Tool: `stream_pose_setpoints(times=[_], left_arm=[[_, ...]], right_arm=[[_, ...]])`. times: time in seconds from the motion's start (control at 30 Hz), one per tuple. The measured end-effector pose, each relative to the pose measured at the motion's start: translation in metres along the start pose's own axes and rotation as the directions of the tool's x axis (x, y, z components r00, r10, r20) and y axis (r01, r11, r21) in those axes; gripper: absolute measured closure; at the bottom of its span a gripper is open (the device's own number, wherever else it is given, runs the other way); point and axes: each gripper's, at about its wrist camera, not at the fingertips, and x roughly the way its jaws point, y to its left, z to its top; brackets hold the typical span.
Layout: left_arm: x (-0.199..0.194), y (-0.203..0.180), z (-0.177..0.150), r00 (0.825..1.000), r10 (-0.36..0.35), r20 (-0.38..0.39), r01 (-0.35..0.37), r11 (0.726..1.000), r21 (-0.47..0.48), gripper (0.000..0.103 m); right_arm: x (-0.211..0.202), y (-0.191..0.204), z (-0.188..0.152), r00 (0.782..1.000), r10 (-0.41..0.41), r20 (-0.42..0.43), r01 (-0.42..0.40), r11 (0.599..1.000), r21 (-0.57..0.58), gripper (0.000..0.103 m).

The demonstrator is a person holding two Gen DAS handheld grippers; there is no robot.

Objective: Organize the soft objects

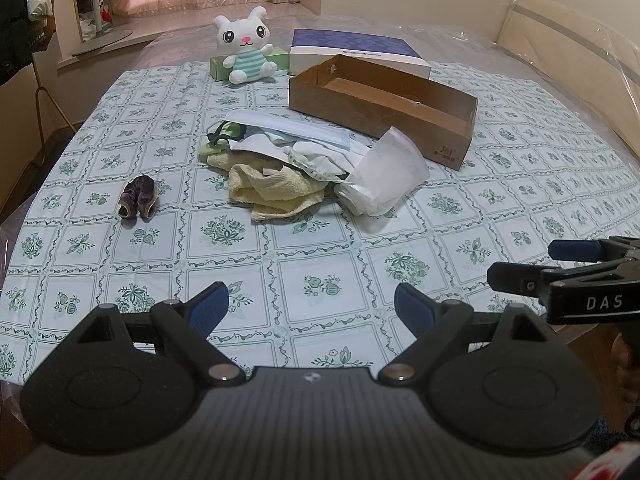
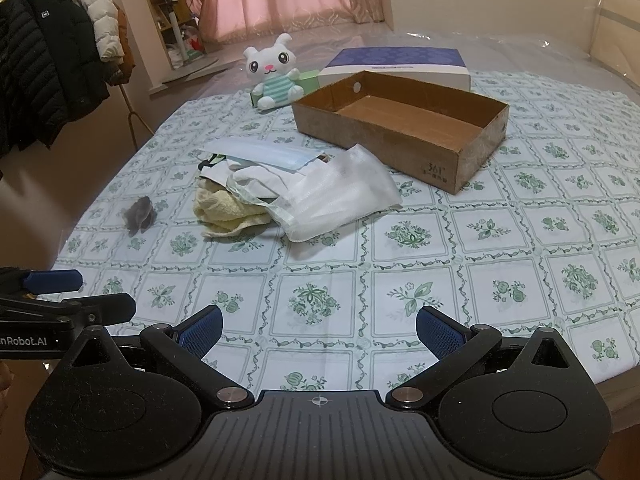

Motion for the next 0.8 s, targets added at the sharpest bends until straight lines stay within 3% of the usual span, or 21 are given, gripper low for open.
stream_pose_setpoints(times=[0.8], left_arm=[[0.011, 0.007, 0.0, 1.0, 0.009, -0.013, -0.009, 1.0, -0.01, 0.014]], right_arm=[[0.001, 0.002, 0.0, 1.0, 0.001, -0.001, -0.001, 1.0, 0.0, 0.0]])
